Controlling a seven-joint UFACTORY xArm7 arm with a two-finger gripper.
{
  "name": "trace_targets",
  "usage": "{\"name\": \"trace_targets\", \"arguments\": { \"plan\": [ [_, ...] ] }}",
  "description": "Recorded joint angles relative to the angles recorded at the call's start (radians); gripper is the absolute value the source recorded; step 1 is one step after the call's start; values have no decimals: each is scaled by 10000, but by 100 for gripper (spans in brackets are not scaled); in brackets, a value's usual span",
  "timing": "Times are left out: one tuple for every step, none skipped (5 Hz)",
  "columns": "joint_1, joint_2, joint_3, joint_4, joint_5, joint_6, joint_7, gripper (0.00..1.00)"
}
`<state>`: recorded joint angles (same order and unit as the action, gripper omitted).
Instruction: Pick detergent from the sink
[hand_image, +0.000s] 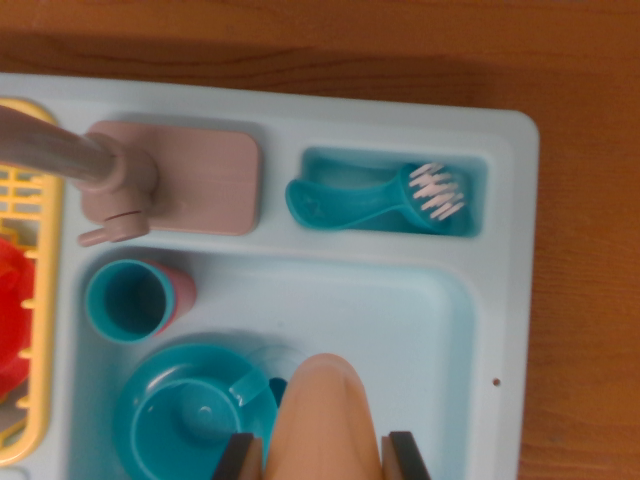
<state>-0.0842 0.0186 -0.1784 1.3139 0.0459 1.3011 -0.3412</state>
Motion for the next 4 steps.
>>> {"name": "trace_targets", "arguments": {
  "plan": [
    [0,0,0,0,0,0,0,100],
    [3,-101,-2,342,-32,441,34,100],
    [3,-101,-2,342,-32,441,34,100],
    [6,-197,-4,667,-63,859,67,100]
  ]
}}
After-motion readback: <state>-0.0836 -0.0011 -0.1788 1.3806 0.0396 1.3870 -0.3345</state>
